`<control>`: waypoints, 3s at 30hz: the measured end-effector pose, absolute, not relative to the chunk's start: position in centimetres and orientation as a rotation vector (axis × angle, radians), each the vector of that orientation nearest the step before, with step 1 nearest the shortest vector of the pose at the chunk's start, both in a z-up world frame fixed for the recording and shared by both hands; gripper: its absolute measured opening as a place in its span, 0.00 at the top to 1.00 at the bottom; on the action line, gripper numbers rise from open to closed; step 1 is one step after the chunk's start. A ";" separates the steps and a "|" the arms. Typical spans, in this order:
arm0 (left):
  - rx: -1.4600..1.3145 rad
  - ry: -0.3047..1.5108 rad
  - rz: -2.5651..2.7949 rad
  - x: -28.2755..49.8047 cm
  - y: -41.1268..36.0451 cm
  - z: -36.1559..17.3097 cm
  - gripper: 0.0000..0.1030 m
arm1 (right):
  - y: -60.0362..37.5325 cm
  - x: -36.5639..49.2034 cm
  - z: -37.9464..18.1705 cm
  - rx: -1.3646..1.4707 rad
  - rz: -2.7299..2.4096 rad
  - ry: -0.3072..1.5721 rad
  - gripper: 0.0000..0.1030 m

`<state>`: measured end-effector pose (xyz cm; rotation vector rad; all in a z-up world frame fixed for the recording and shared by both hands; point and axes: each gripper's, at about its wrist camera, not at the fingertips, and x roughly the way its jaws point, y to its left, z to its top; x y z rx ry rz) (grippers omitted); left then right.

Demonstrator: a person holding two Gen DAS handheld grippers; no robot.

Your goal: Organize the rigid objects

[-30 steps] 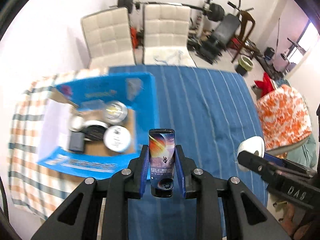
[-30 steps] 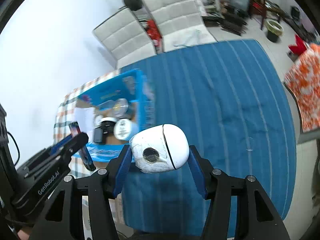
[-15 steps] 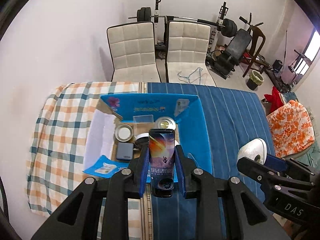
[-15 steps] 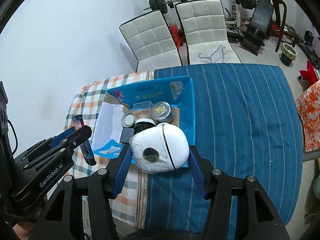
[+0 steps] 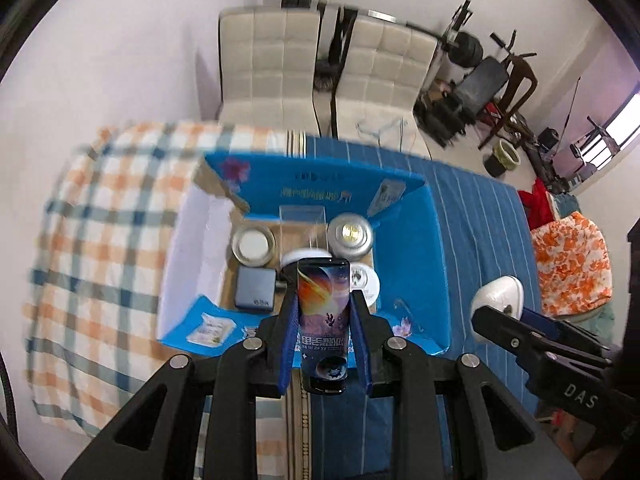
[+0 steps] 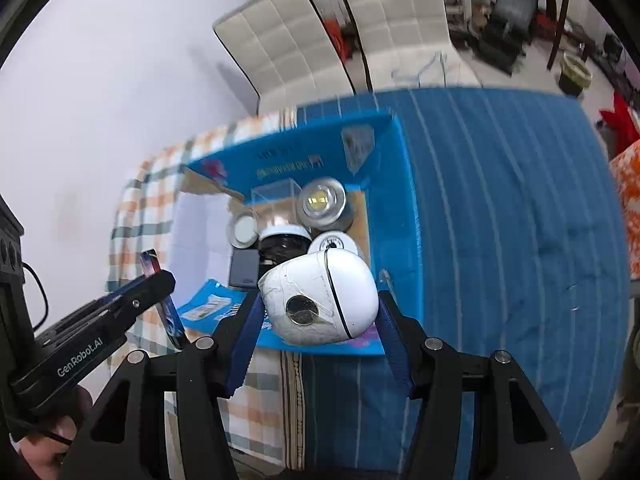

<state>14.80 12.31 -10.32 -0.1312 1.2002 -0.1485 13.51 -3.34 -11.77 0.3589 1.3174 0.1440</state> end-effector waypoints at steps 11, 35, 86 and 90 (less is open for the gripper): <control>-0.290 1.485 -0.179 19.9 13.9 -22.7 0.78 | -0.7 17.8 -23.9 0.362 0.083 1.508 0.42; -0.236 1.702 -0.146 21.5 12.7 -30.1 0.77 | 1.8 18.9 -29.9 0.286 0.067 1.663 0.36; 0.014 1.140 0.023 11.3 14.1 -1.8 0.00 | -1.3 9.2 -1.5 0.184 0.088 1.226 0.00; 0.014 1.123 0.000 9.9 13.3 0.4 0.00 | -1.8 7.7 0.8 0.177 0.095 1.203 0.00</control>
